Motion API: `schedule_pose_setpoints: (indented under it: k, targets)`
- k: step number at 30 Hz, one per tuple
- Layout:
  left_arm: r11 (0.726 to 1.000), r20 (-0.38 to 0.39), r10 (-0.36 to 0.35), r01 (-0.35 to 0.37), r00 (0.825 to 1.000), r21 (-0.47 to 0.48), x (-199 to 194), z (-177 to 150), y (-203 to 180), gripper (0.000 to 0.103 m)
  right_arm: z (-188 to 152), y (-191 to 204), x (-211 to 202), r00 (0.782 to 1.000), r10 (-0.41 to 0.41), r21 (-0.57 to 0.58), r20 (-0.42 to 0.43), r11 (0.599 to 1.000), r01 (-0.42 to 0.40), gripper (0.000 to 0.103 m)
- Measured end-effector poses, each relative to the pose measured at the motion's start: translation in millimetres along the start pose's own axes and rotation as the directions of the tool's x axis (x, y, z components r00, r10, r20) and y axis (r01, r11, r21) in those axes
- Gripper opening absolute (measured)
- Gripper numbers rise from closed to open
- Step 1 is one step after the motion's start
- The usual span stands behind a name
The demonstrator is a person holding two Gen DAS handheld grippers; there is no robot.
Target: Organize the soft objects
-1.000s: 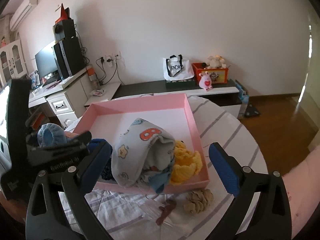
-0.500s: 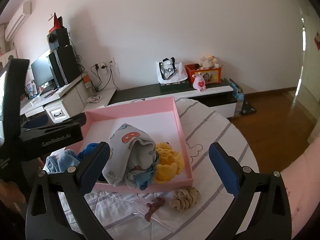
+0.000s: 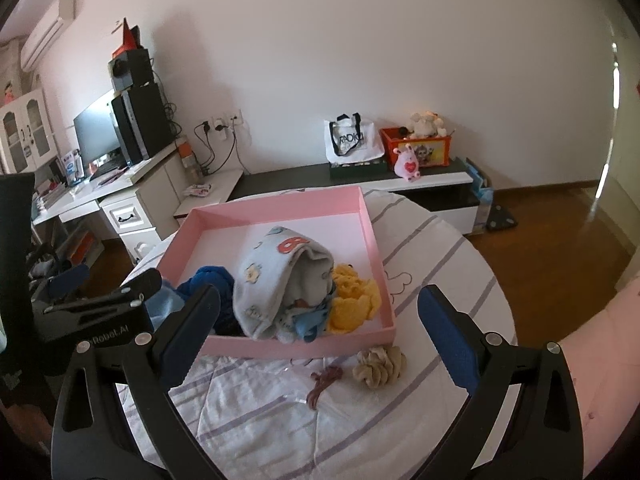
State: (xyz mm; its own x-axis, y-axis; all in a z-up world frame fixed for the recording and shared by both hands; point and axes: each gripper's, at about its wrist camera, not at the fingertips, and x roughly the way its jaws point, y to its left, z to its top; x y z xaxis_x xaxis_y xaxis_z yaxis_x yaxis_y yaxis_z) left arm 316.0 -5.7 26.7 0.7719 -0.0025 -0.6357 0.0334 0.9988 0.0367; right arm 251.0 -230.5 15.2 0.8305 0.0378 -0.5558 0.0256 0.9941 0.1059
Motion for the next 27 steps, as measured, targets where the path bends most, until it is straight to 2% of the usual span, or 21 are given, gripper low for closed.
schedule_pose_setpoints:
  k: [9, 13, 27]
  targets:
    - [1.000, 0.021, 0.002, -0.001, 1.000, -0.012, -65, -30, 6, 0.103, -12, 8, -46, 0.999, -0.028, -0.040, 0.019, 0.999, 0.029, 0.099]
    - [1.000, 0.044, 0.002, -0.001, 0.999, -0.021, -100, -47, 10, 0.103, -20, 14, -71, 0.998, -0.048, -0.066, 0.038, 0.997, 0.050, 0.103]
    - [0.999, 0.134, 0.022, -0.016, 0.991, -0.042, -193, -87, 13, 0.103, -38, 25, -142, 0.993, -0.046, -0.102, 0.106, 0.993, 0.057, 0.103]
